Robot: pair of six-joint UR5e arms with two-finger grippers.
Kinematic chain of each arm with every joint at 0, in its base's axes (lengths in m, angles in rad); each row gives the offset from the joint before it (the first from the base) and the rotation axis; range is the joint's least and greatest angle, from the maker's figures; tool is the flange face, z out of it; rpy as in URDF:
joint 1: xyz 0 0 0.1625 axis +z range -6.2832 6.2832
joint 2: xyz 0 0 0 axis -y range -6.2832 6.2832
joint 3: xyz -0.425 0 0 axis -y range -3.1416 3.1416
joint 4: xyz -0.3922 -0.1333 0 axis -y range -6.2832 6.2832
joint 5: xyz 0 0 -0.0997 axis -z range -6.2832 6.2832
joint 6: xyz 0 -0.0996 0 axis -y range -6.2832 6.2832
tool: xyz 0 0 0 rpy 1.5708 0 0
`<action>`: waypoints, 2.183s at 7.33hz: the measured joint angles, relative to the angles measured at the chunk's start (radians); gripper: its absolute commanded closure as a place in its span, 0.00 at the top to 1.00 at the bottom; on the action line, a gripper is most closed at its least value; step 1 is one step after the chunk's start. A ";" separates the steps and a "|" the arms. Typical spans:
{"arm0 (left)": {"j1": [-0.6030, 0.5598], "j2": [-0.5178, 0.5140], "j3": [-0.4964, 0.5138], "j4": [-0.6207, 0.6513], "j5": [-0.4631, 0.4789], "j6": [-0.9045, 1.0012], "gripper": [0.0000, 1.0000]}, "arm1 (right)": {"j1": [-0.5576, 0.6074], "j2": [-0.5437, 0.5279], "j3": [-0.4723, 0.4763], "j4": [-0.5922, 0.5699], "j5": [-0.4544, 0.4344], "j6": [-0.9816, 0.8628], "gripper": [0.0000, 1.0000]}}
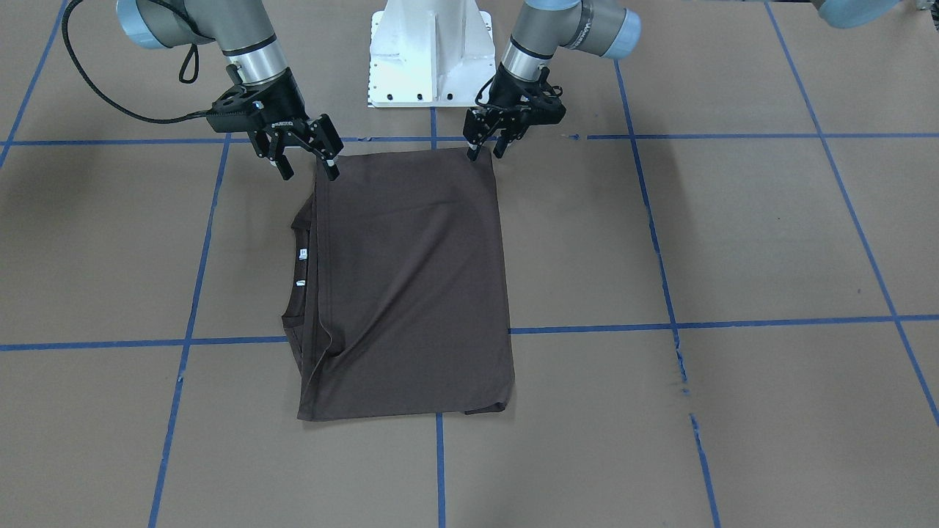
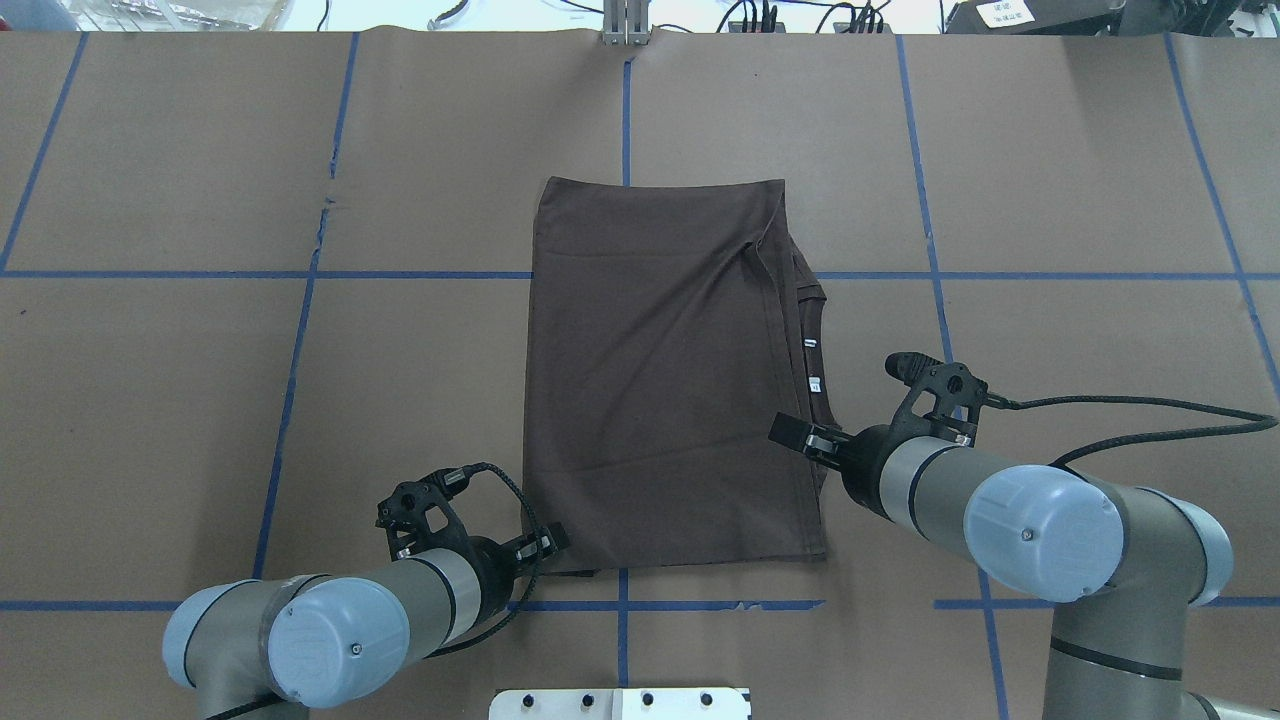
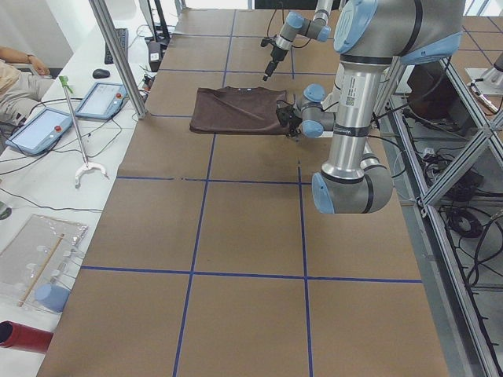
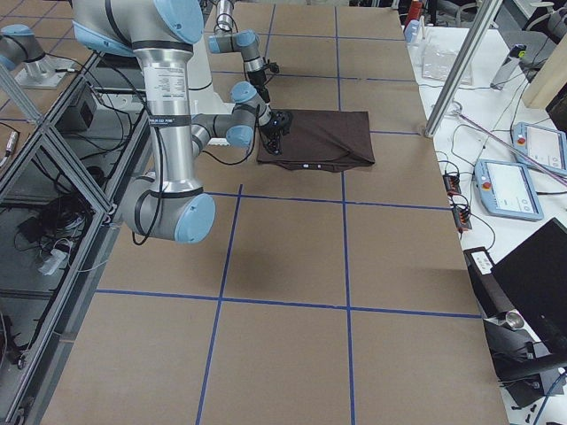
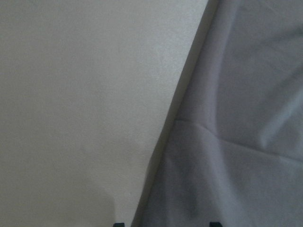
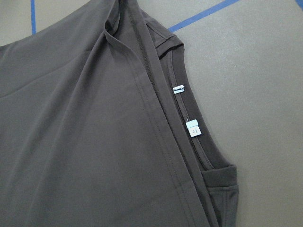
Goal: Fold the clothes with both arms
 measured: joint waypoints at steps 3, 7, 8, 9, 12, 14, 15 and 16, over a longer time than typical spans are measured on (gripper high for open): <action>-0.004 -0.007 -0.023 0.002 -0.024 0.012 0.67 | 0.000 0.000 0.001 0.000 0.000 -0.001 1.00; -0.005 -0.005 -0.018 0.005 -0.044 0.015 0.68 | -0.001 0.000 0.000 0.000 0.000 -0.001 1.00; -0.004 -0.005 -0.013 0.005 -0.044 0.015 0.68 | -0.001 0.000 0.000 0.000 0.000 -0.001 1.00; -0.002 -0.006 -0.007 0.006 -0.045 0.016 0.68 | -0.001 0.000 0.000 0.000 0.000 -0.001 1.00; -0.001 -0.009 -0.004 0.001 -0.048 0.015 0.00 | -0.001 0.000 0.000 0.000 0.000 -0.001 1.00; -0.002 -0.009 -0.008 -0.002 -0.045 0.015 0.00 | -0.002 0.000 0.000 0.000 0.000 -0.001 1.00; -0.002 -0.008 -0.007 -0.002 -0.043 0.015 0.00 | -0.003 0.000 -0.001 0.000 -0.001 -0.001 0.98; -0.003 -0.008 -0.007 -0.001 -0.042 0.015 0.00 | -0.014 0.001 -0.003 0.000 -0.013 0.000 0.91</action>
